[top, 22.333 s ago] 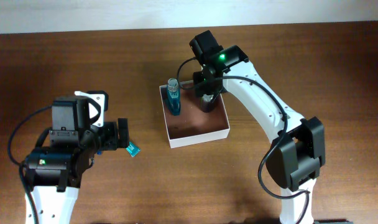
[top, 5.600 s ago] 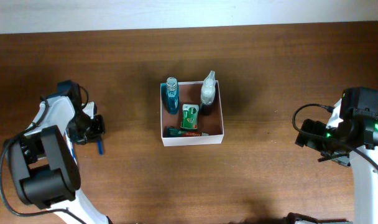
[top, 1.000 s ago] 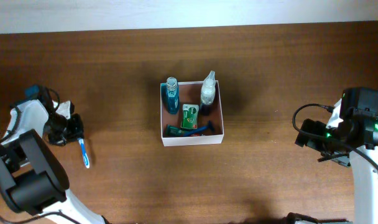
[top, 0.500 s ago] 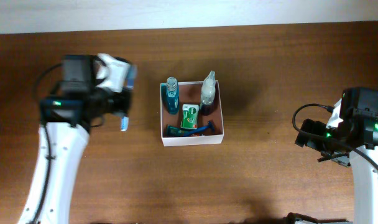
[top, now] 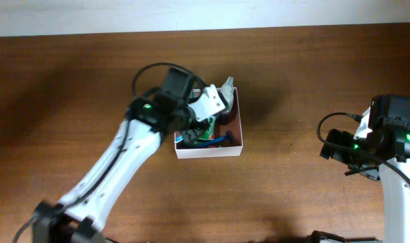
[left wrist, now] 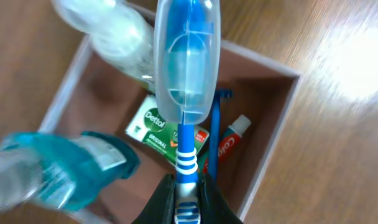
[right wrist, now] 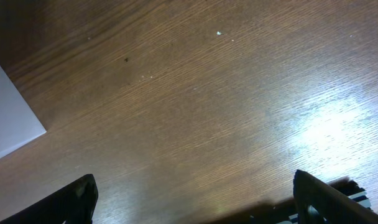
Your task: Pack container
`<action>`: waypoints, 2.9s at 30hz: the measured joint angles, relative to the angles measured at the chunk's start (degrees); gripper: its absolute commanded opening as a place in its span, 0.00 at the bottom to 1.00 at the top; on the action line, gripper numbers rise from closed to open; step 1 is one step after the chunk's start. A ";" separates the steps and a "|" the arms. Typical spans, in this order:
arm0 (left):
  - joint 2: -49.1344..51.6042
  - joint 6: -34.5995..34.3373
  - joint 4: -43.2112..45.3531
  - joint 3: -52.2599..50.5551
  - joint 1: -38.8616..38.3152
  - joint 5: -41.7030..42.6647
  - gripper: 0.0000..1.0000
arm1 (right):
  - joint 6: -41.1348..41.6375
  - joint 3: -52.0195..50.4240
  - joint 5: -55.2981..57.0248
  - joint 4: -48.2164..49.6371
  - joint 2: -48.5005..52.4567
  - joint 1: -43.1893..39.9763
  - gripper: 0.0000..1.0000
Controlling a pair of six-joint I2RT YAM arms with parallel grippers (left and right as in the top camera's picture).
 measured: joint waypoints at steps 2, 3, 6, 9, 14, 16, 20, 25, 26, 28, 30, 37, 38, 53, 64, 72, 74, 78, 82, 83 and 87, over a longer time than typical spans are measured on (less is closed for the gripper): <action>2.71 0.74 0.52 0.00 -0.26 -0.94 0.01 | 0.02 0.00 0.00 0.02 0.00 0.00 0.93; 3.63 0.90 0.57 0.00 -0.24 -1.16 0.02 | 0.04 0.00 0.00 0.00 0.00 0.00 0.93; 5.44 1.27 0.68 0.00 -0.24 -1.73 0.21 | -0.02 0.00 0.00 0.02 0.00 0.00 0.93; 6.34 1.84 0.68 0.00 -0.24 -2.03 0.70 | 0.04 0.00 0.00 0.02 0.00 0.00 0.93; 5.77 2.03 0.44 0.00 -0.24 -2.25 0.99 | -0.02 0.00 0.00 0.02 0.00 0.00 0.93; 4.57 2.05 0.42 0.00 -0.24 -2.38 0.99 | 0.02 0.00 0.00 0.00 0.00 0.00 0.93; -2.62 1.11 -0.57 0.00 -0.24 -4.24 0.99 | 0.00 0.00 0.00 0.02 0.00 0.00 0.93; -11.21 -4.90 -3.58 0.00 1.46 -11.21 0.99 | -0.98 0.00 -2.82 1.49 0.00 0.04 0.99; -12.46 -6.60 -3.87 0.00 2.56 -12.13 0.99 | -1.42 0.00 -3.85 2.21 0.00 0.31 0.98; -14.62 -10.47 -3.91 0.00 5.77 -13.57 0.99 | -2.19 0.00 -5.25 3.74 0.00 1.79 0.98; -16.17 -14.71 -3.89 0.00 10.03 -14.71 0.99 | -2.86 0.07 -6.05 5.29 0.00 5.73 0.98; -16.92 -27.54 -4.09 0.00 26.40 -13.00 0.99 | -3.54 1.16 0.94 17.90 0.04 22.95 0.99; -16.92 -28.26 -4.11 0.00 27.26 -12.46 0.99 | -3.56 1.16 1.68 19.98 0.04 23.65 0.98; -21.73 -29.75 -8.96 -0.90 27.54 -10.12 0.99 | -3.91 1.36 5.40 20.33 -10.38 24.41 0.98; -62.42 -31.67 -6.93 -22.62 27.54 -9.86 0.99 | -2.49 -12.74 9.09 11.45 -45.13 24.44 0.98; -72.17 -34.32 -10.38 -25.57 27.54 -9.84 1.00 | -1.46 -13.60 10.82 5.31 -52.19 24.44 0.98; -72.17 -34.34 -10.40 -25.68 27.54 -9.84 0.99 | -1.42 -13.60 10.97 5.09 -52.19 24.41 0.98; -72.17 -34.51 -10.47 -25.75 27.54 -9.84 1.00 | -1.46 -13.60 10.99 5.07 -52.19 24.44 0.99; -72.17 -34.51 -10.49 -25.75 27.54 -9.84 0.99 | -1.44 -13.60 11.02 5.07 -52.19 24.41 0.98; -72.17 -34.51 -10.49 -25.75 27.54 -9.84 0.99 | -1.46 -13.60 11.02 5.07 -52.19 24.44 0.98; -72.17 -34.51 -10.51 -25.75 27.54 -9.84 0.99 | -1.44 -13.60 11.21 5.09 -53.35 24.44 0.99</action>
